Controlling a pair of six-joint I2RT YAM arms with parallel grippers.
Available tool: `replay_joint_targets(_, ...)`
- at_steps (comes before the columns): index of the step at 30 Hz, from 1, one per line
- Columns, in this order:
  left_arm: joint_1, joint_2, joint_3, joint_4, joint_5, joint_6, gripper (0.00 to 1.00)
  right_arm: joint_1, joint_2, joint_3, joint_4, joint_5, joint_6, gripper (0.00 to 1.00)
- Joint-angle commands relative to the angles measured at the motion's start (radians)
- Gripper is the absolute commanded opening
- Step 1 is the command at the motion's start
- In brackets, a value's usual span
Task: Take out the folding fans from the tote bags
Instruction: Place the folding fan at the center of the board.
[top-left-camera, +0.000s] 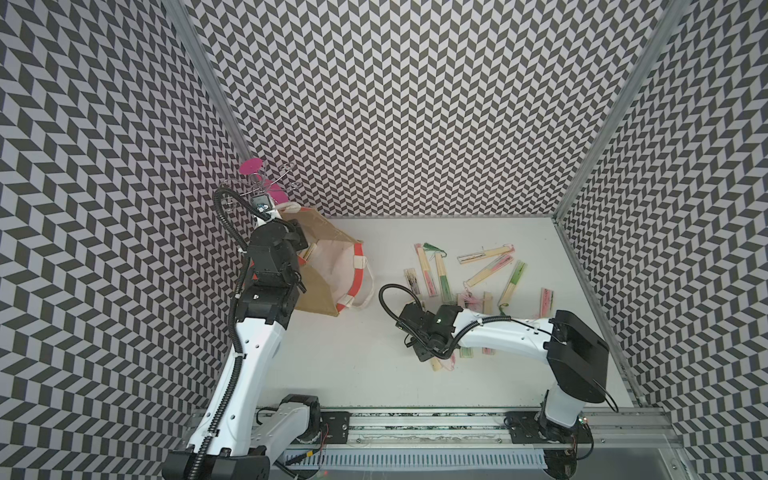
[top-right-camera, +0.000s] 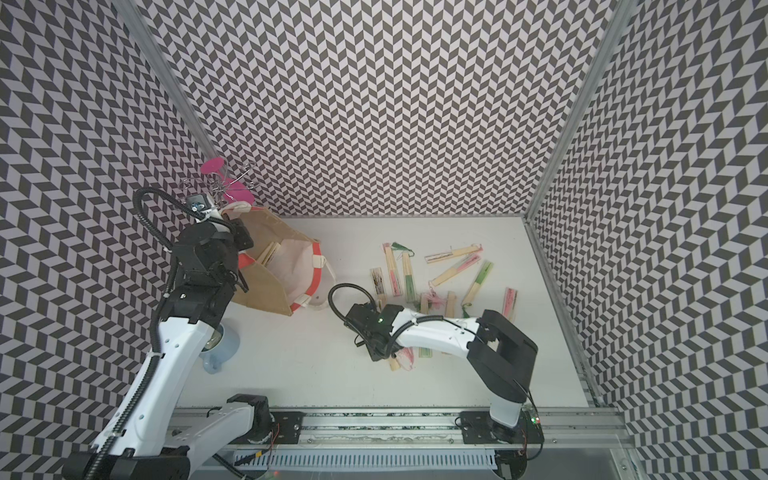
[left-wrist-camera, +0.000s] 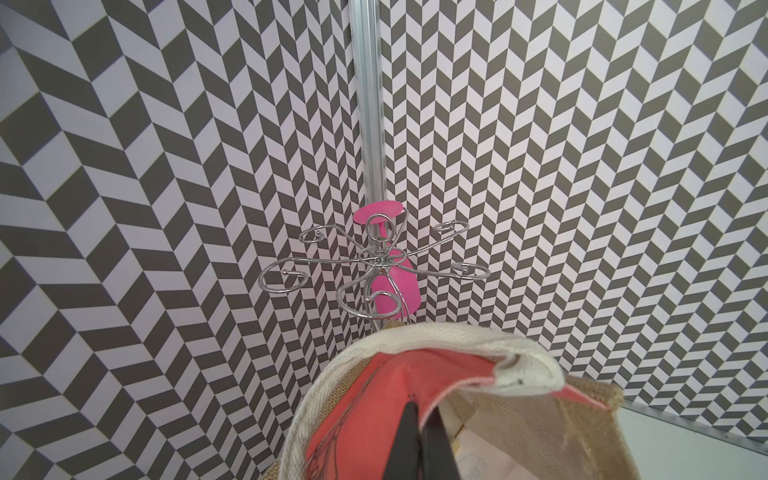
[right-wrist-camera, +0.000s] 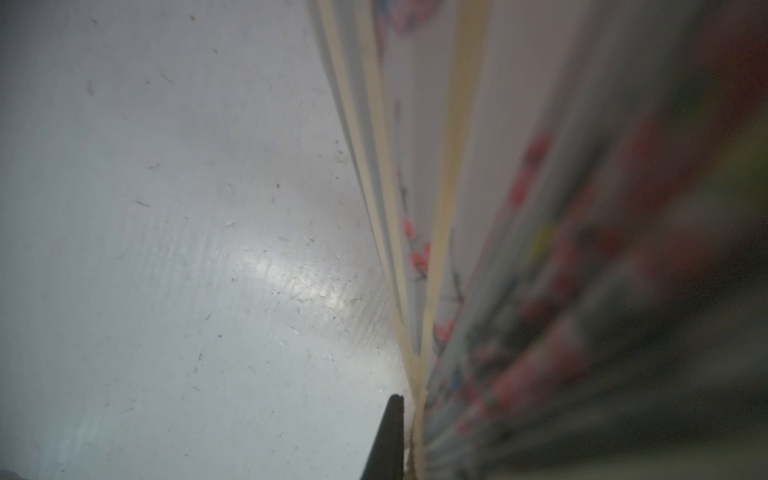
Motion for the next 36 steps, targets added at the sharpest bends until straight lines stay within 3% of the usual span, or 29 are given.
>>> replay_joint_targets(1,0.006,-0.014,0.042,0.072,0.015,-0.011,0.0,0.023,0.063,0.053,0.001,0.061,-0.01,0.06)
replay_joint_targets(7,0.006,-0.012,0.039,0.084,0.024,-0.011,0.0,0.067,0.187,0.146,-0.057,0.131,0.001,0.16)
replay_joint_targets(15,0.006,-0.008,0.042,0.084,0.042,-0.017,0.0,0.092,0.245,0.199,-0.049,0.117,-0.016,0.33)
replay_joint_targets(30,0.007,-0.014,0.046,0.082,0.042,-0.01,0.0,0.06,0.028,0.135,0.06,-0.076,-0.176,0.65)
replay_joint_targets(36,0.008,-0.011,0.051,0.077,0.042,-0.005,0.0,-0.022,-0.065,-0.009,0.156,-0.218,-0.247,0.65)
